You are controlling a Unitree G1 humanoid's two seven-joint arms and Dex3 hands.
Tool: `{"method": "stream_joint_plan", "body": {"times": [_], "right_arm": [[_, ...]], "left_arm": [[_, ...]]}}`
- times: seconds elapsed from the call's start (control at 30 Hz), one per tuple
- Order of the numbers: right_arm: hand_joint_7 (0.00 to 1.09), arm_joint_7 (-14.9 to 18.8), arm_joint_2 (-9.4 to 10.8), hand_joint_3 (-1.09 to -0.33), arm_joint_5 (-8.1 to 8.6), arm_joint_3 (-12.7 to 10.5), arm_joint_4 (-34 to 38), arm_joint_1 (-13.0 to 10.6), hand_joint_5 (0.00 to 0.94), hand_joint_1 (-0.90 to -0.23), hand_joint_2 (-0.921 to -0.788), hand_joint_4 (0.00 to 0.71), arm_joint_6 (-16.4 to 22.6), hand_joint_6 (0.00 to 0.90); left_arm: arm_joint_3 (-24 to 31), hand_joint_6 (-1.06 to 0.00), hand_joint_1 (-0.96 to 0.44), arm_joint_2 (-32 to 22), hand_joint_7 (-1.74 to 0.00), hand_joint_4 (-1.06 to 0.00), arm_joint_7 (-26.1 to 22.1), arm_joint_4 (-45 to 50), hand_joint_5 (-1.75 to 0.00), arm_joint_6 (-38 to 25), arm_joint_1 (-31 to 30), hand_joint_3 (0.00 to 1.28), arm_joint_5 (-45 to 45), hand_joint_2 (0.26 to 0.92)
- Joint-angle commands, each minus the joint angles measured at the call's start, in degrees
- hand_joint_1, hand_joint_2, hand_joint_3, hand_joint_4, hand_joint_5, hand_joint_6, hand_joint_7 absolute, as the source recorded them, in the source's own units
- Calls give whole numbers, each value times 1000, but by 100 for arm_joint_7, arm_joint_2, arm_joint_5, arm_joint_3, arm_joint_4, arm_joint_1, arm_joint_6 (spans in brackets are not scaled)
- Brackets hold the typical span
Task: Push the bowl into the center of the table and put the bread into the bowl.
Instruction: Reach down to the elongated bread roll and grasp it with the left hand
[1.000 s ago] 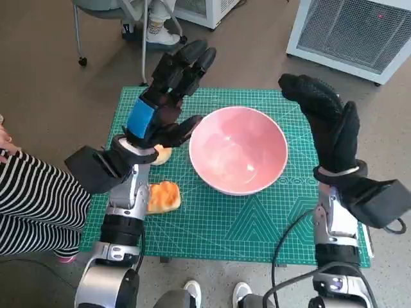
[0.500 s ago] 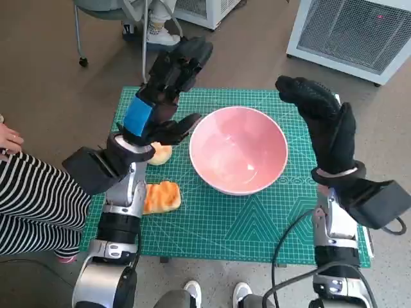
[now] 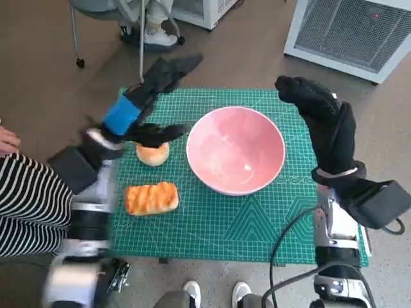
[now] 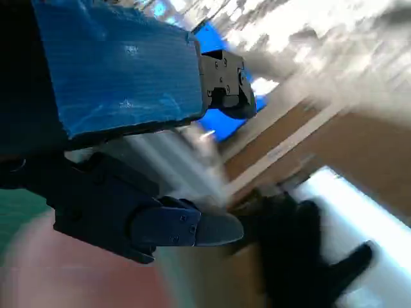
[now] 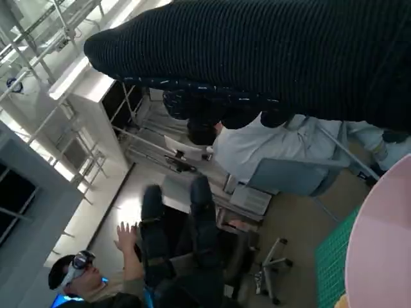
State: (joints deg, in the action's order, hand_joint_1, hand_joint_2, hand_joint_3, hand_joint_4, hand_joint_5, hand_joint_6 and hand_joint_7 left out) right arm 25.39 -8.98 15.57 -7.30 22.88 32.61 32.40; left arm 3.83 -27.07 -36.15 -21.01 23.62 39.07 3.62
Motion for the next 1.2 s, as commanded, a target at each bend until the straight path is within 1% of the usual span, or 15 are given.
{"method": "stream_joint_plan", "body": {"times": [0.03, 0.07, 0.1, 0.2, 0.3, 0.47, 0.57, 0.73, 0.9, 1.2], "right_arm": [[265, 18, -57, -699, 11, -29, 3, -141, 4, -710, -921, 160, -114, 140], [266, 16, -59, -699, 13, -34, 3, -140, 4, -710, -921, 160, -117, 140], [269, 15, -63, -698, 16, -44, 12, -138, 4, -710, -921, 161, -117, 140], [273, 5, -64, -697, 26, -69, 23, -131, 4, -707, -921, 163, -126, 140], [279, -38, -47, -696, 33, -90, -3, -127, 5, -699, -921, 165, -163, 139], [287, -102, 19, -695, 25, -97, -41, -128, 6, -695, -921, 169, -215, 141], [290, -148, 67, -695, 11, -86, -70, -134, 6, -695, -921, 170, -246, 140], [294, -178, 113, -695, 28, -73, -93, -139, 6, -694, -921, 170, -279, 138], [299, -159, 111, -693, 51, -83, -93, -131, 5, -690, -921, 171, -286, 136], [307, -150, 106, -691, 79, -109, -51, -124, 4, -688, -921, 170, -287, 133]], "left_arm": [[-88, -80, -475, -637, -508, -213, -321, 633, -11, -614, -312, 99, -208, 867], [-94, -93, -454, -713, -496, -214, -357, 737, -10, -722, -363, 86, -215, 862], [-100, -130, -413, -796, -450, -215, -392, 872, -6, -845, -437, 56, -225, 855], [-106, -182, -342, -986, -381, -214, -460, 1171, -3, -1078, -621, 28, -237, 842], [-106, -260, -257, -1174, -269, -210, -512, 1436, -1, -1223, -844, 8, -276, 829], [-146, -338, -201, -1401, -145, -218, -502, 1855, -2, -1430, -1175, 1, -492, 825], [-194, -363, -193, -1526, -103, -225, -499, 2107, -2, -1536, -1380, 1, -688, 825], [-281, -386, -217, -1699, -62, -243, -486, 2412, -5, -1610, -1674, 1, -1010, 826], [-383, -390, -249, -1839, -37, -252, -514, 2687, -4, -1769, -1891, 2, -1299, 829], [-650, -387, -271, -1910, -17, -257, -571, 3074, -2, -2169, -2152, 4, -1772, 838]]}}
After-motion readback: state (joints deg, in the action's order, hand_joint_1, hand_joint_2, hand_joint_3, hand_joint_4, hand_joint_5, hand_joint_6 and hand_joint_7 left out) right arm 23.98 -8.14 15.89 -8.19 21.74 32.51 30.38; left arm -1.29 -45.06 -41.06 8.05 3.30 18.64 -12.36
